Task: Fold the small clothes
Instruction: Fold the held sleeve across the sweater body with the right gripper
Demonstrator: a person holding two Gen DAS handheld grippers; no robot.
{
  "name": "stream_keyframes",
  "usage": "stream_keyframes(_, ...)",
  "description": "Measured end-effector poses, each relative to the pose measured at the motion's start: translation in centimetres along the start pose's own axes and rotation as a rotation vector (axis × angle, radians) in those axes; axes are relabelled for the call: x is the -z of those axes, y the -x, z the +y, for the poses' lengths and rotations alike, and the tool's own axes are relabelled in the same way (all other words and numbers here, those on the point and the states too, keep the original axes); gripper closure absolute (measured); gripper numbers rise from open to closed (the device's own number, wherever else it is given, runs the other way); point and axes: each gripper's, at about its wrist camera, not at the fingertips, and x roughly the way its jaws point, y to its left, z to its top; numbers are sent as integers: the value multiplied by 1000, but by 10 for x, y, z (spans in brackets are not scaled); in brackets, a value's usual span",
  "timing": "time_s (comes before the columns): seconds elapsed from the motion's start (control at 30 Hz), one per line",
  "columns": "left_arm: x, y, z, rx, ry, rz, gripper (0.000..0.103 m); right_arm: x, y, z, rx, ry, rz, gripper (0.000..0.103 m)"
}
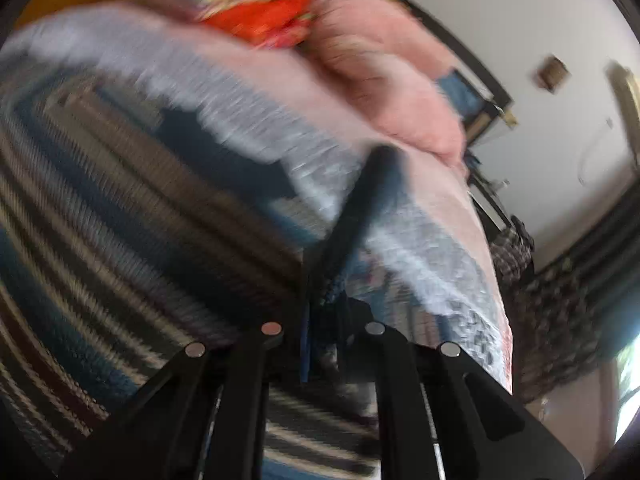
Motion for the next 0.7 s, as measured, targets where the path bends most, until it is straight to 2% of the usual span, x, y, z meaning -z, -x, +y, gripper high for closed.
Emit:
stream_keyframes(0.03,-4,-5,4,-6,27,-8,4,1,-6,13,-2,25,11,93)
stream_keyframes(0.1,-12,-24,13,33,90,33,4,8,-13,30,-16,68,30,88)
stream_keyframes(0.13,-15,-34,15,67,115,60,4,12,-15,36,-24,85,42,79)
stream_keyframes(0.17,-19,-43,17,93,135,84,4,17,-12,38,-27,90,43,65)
stream_keyframes(0.2,-21,-56,18,124,153,111,4,20,-9,42,-20,92,33,59)
stream_keyframes(0.27,-25,-78,15,185,163,174,4,28,6,39,14,79,2,38)
stream_keyframes(0.4,-25,-134,9,331,278,301,4,59,44,21,12,-71,-14,36)
stream_keyframes(0.47,-23,-161,4,382,327,348,4,85,72,11,-10,-219,-33,32)
stream_keyframes(0.5,-20,-170,1,383,342,360,4,101,88,9,-23,-306,-54,30)
stream_keyframes(0.57,-16,-188,-2,378,379,390,4,122,104,13,-17,-403,-70,21)
stream_keyframes(0.7,-19,-209,-2,414,469,387,4,139,116,27,-25,-455,-69,23)
